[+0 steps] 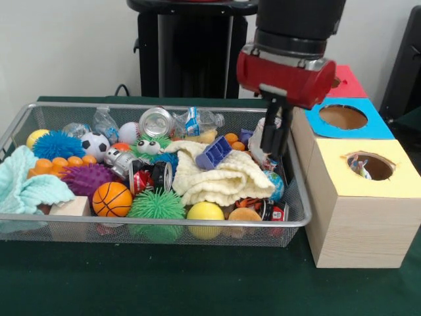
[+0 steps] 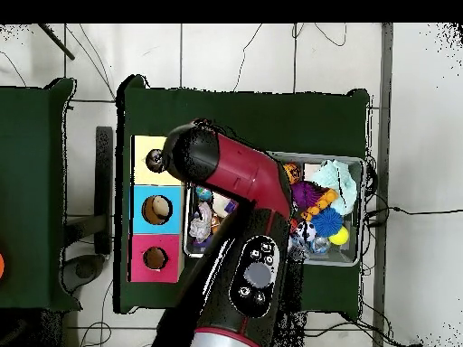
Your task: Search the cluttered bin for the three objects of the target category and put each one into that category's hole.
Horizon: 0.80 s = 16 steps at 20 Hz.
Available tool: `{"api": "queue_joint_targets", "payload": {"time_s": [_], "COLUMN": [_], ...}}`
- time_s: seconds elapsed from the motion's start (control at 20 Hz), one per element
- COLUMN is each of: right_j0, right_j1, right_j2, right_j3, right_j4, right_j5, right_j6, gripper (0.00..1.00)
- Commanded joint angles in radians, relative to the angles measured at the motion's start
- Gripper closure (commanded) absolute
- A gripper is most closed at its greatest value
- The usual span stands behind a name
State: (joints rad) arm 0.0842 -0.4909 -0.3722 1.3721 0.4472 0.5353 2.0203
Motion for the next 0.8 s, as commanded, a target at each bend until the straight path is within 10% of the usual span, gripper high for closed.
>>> {"api": "queue_joint_targets", "payload": {"time_s": [0.05,0.8], "right_j0": [-0.039,-0.045], "right_j1": [-0.002,0.007], "right_j2": [0.177,0.236], "right_j3": [0.258,0.356], "right_j4": [-0.088,-0.125], "right_j5": [-0.113,-0.061], "right_j6": [0.016,0.061], "gripper": [1.00,1.00]}}
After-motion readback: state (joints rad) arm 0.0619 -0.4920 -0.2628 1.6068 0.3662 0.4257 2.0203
